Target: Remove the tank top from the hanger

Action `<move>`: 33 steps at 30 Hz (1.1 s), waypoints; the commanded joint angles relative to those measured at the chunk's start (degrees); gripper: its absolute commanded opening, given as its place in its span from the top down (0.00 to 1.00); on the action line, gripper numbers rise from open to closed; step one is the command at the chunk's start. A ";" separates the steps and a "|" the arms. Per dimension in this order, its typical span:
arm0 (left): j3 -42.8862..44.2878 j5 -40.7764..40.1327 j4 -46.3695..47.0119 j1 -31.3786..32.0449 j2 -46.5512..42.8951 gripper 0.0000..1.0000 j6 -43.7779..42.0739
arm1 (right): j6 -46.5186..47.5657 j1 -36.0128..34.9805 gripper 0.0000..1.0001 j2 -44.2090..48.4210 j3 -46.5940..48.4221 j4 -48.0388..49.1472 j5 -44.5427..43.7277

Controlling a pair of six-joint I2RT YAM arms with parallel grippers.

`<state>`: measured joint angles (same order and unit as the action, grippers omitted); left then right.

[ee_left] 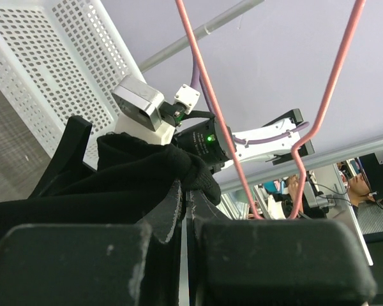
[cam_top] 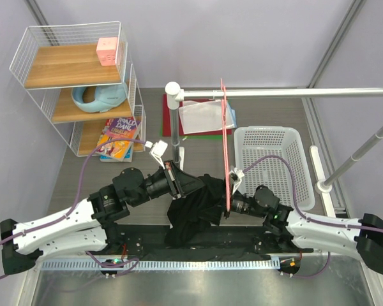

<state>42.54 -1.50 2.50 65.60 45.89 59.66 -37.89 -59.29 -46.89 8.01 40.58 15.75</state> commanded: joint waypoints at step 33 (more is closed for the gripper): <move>-5.54 -11.33 -14.89 -0.04 -20.75 0.28 -2.62 | -3.07 26.75 0.99 12.00 14.74 -36.79 -9.17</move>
<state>37.34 -8.45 -7.64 65.60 27.73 58.06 -42.09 -39.66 -35.20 18.41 13.82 1.72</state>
